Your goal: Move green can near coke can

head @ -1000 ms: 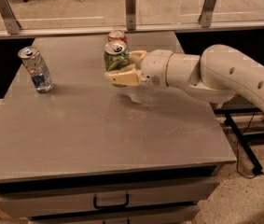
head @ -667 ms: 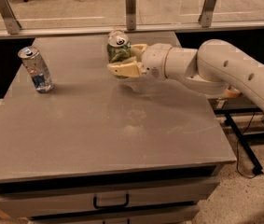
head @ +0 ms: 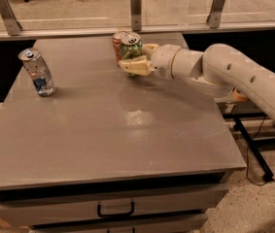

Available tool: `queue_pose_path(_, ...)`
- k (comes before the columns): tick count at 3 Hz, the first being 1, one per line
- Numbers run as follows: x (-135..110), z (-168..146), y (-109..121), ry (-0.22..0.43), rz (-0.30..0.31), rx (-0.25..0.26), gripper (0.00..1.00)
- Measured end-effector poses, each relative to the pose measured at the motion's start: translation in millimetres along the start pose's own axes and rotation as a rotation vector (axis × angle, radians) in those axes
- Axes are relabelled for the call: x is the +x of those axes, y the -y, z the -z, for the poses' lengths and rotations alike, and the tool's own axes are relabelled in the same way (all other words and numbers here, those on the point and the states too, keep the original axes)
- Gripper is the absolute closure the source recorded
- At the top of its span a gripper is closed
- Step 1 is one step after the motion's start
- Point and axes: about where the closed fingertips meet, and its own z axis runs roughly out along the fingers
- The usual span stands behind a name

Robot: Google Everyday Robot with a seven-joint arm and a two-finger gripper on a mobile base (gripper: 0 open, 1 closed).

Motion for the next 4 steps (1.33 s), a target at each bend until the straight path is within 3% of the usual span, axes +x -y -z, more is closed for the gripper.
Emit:
queue_pose_path(2,16,-5,15,-0.054,-0.021,0.067,0.13)
queue_pose_path(3,17,3,15,-0.071,-0.033,0.09,0.0)
queue_pose_path(4,11,25,14,-0.075,-0.053,0.124,0.0)
